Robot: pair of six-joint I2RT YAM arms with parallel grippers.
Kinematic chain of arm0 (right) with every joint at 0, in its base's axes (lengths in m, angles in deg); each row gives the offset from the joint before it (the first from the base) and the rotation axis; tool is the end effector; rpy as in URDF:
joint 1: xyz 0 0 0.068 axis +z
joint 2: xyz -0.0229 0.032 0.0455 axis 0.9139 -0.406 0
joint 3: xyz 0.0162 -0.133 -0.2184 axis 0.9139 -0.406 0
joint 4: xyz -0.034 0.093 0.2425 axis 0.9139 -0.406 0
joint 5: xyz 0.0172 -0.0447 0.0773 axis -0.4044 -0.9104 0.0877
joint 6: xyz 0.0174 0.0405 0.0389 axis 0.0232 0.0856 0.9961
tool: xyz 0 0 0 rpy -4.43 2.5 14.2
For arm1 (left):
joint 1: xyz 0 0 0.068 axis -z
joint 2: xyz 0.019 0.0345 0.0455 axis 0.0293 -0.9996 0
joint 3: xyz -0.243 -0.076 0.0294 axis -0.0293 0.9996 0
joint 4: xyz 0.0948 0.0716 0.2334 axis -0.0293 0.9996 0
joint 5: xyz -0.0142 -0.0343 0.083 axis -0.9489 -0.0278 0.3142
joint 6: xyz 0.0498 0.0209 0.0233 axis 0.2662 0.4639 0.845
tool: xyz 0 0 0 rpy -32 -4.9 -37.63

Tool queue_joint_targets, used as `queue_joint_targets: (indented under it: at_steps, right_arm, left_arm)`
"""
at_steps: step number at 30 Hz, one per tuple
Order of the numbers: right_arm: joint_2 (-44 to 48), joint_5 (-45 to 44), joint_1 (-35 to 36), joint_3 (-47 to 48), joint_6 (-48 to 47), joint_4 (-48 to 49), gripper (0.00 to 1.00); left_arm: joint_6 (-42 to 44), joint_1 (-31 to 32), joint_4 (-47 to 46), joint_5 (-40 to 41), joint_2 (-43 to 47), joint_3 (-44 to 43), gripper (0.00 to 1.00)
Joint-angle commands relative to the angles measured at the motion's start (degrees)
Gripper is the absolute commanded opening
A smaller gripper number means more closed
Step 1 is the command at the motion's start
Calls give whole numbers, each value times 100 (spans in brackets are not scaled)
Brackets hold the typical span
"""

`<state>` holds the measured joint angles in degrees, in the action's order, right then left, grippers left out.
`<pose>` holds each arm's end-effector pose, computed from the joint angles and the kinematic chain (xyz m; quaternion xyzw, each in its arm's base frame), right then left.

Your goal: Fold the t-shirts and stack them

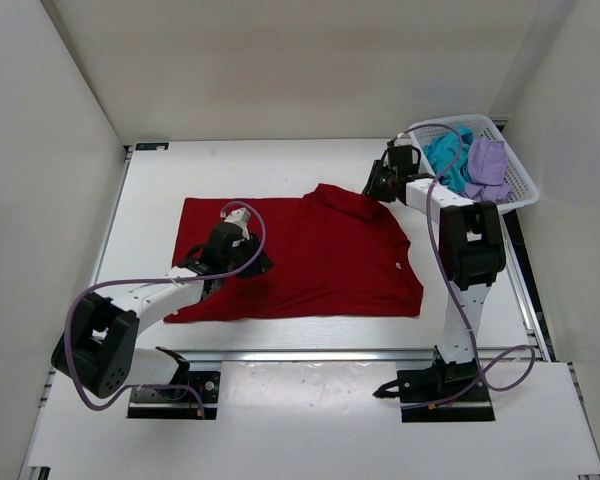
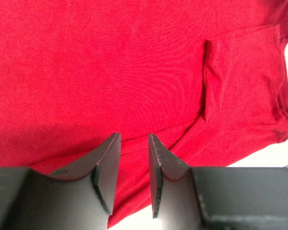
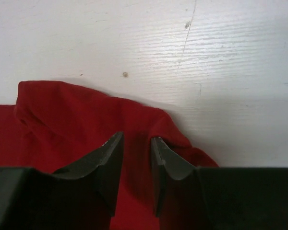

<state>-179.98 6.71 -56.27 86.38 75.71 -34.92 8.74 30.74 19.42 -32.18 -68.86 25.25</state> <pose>0.4491 0.0831 0.1656 0.0874 0.9132 0.1715 0.3592 0.2356 -0.1352 0.1617 -0.0406 0.9114 -0.2543 0.3210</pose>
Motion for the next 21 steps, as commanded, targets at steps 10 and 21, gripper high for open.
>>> queue_joint_targets:
  at_steps: [10,21]
  right_arm:
    - [-171,7,-213,325,-160,43,17]
    - [1355,226,393,-1185,-1135,1965,0]
  left_arm:
    - [66,-32,-14,-39,3,-169,41]
    - [74,-76,-49,-57,38,-169,41]
